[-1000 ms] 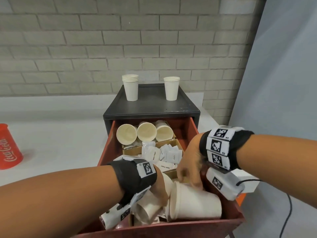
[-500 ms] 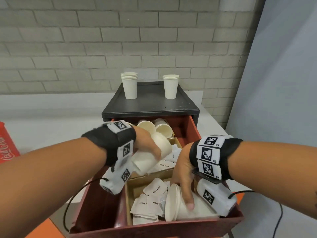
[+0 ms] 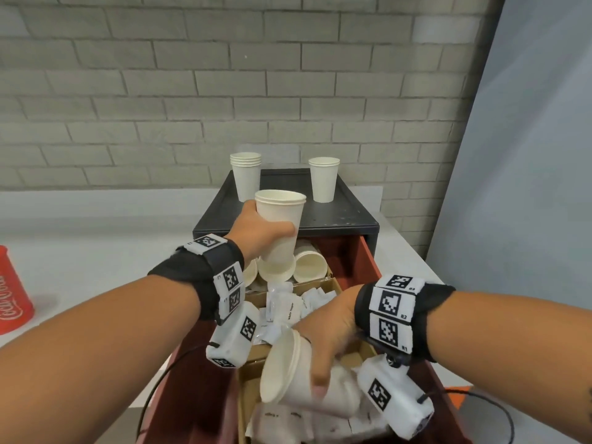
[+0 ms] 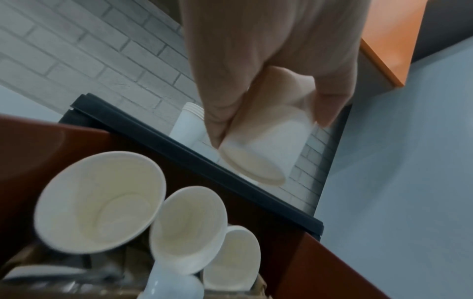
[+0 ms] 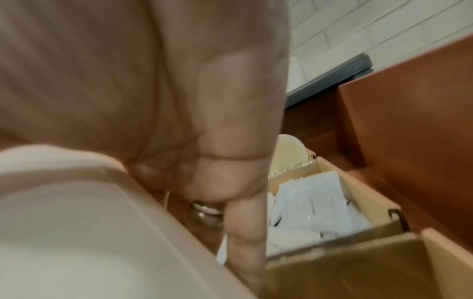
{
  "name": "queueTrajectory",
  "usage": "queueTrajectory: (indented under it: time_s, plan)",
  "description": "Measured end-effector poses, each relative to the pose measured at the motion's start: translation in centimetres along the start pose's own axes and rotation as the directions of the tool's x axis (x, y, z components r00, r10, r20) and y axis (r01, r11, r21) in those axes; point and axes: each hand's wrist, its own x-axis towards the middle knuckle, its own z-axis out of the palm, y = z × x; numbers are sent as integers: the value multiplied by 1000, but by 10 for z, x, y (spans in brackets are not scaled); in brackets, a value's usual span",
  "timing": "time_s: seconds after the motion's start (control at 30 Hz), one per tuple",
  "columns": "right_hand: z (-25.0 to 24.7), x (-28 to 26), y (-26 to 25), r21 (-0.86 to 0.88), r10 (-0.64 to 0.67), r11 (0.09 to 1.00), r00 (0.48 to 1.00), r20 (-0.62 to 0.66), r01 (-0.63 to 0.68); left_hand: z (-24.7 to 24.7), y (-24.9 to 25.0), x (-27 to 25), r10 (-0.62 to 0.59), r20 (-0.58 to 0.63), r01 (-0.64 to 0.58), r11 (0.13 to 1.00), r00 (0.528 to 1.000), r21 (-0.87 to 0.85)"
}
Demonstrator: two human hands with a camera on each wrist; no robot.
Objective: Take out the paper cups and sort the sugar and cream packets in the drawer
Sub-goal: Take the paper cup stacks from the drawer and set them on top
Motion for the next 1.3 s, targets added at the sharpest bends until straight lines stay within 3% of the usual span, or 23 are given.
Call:
queueTrajectory:
  time_s: [0.13,0.23,0.3,0.4,0.47,0.57,0.7,0.8,0.93,1.13,1.3]
  plan:
    - [-34,-17,-5,-14,-163,986,949,-271,166,-11,10,26,52,-96,-64,989,994,-132]
    - [-71,-41,-10,3,-247,957,817,-521,291,-20,21,46,81,-170,-111,978,982,-174]
    - [-97,-54,-10,82,-261,896,668,-696,436,-27,29,60,86,-203,-132,965,975,-225]
    - [-138,-68,-12,114,-161,765,359,-919,634,-30,43,77,78,-237,-150,941,968,-303]
    - [-168,-72,-12,76,-59,707,166,-984,703,-28,46,90,77,-228,-147,940,971,-308]
    - [-212,-72,-13,32,58,657,-8,-998,754,-19,43,117,76,-214,-134,953,974,-271]
    - [-258,-65,-17,-57,102,663,-166,-981,746,-2,34,156,56,-192,-102,966,980,-237]
    - [-282,-56,-17,-63,107,699,-191,-976,712,8,21,183,25,-164,-57,979,986,-194]
    - [-300,-42,-15,-27,94,763,-152,-984,645,18,8,209,-38,-154,16,990,987,-143]
    - [-302,-29,-6,86,131,814,-38,-991,574,23,15,204,-156,-115,156,988,981,-16]
    - [-290,-27,3,242,227,860,87,-970,450,25,22,203,-278,-45,280,929,960,243]
